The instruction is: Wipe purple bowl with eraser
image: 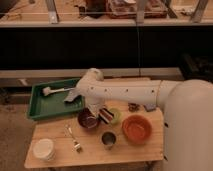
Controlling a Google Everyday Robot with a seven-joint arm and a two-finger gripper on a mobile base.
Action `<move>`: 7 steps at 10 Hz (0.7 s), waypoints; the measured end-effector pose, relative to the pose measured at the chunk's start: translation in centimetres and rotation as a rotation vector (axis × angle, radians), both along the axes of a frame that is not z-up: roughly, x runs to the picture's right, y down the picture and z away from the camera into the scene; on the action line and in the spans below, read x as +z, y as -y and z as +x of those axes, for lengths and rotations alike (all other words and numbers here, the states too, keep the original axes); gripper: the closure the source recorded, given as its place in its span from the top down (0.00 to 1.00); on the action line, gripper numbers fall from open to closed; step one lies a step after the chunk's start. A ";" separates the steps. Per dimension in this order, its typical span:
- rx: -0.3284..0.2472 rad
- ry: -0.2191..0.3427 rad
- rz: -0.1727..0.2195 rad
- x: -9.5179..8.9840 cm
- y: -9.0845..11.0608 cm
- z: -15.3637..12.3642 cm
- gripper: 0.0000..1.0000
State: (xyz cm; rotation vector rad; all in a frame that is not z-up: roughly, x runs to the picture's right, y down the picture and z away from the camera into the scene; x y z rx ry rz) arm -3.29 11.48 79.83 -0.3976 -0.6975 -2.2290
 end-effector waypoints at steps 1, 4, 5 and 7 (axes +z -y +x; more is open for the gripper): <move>0.013 0.019 0.004 0.8 0.9 -0.1 0.05; 0.009 0.089 0.007 1.4 2.1 -3.2 0.05; -0.010 0.117 0.008 1.3 2.3 -4.8 0.05; -0.044 0.156 0.006 1.3 2.1 -6.8 0.05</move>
